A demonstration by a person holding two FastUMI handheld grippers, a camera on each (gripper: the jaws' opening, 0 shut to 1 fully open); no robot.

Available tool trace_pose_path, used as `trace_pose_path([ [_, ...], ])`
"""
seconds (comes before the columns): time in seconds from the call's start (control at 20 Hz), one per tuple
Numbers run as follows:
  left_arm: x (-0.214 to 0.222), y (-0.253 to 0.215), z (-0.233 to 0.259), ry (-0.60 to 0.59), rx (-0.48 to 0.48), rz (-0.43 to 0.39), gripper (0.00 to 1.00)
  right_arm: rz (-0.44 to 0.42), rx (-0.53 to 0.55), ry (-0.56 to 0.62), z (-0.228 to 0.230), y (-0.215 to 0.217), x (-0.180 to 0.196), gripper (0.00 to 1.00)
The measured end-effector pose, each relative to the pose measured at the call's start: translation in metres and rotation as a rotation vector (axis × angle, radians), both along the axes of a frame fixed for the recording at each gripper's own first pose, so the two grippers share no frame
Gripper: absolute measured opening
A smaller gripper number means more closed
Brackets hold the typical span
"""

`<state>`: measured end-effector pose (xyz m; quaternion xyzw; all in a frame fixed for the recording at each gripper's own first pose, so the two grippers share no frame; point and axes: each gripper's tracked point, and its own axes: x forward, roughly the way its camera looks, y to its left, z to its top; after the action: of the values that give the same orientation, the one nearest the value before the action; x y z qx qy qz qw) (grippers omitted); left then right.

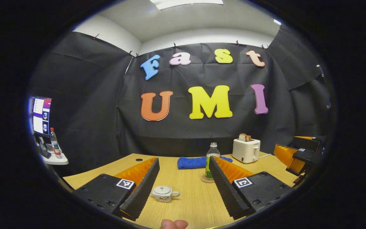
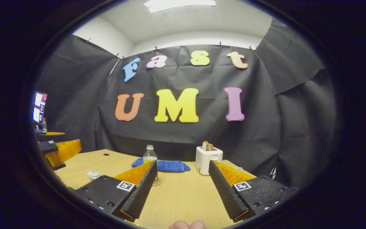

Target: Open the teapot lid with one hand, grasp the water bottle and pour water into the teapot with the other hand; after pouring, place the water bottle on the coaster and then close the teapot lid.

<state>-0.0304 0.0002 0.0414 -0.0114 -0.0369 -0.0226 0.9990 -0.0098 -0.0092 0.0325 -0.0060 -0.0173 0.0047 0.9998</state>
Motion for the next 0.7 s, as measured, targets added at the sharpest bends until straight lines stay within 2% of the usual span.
trace_pose_path([
  [0.7,0.004,0.012,-0.005,0.016,-0.026,-0.011,0.98,0.007,-0.054,-0.044,0.012,0.034,-0.01,0.97],
])
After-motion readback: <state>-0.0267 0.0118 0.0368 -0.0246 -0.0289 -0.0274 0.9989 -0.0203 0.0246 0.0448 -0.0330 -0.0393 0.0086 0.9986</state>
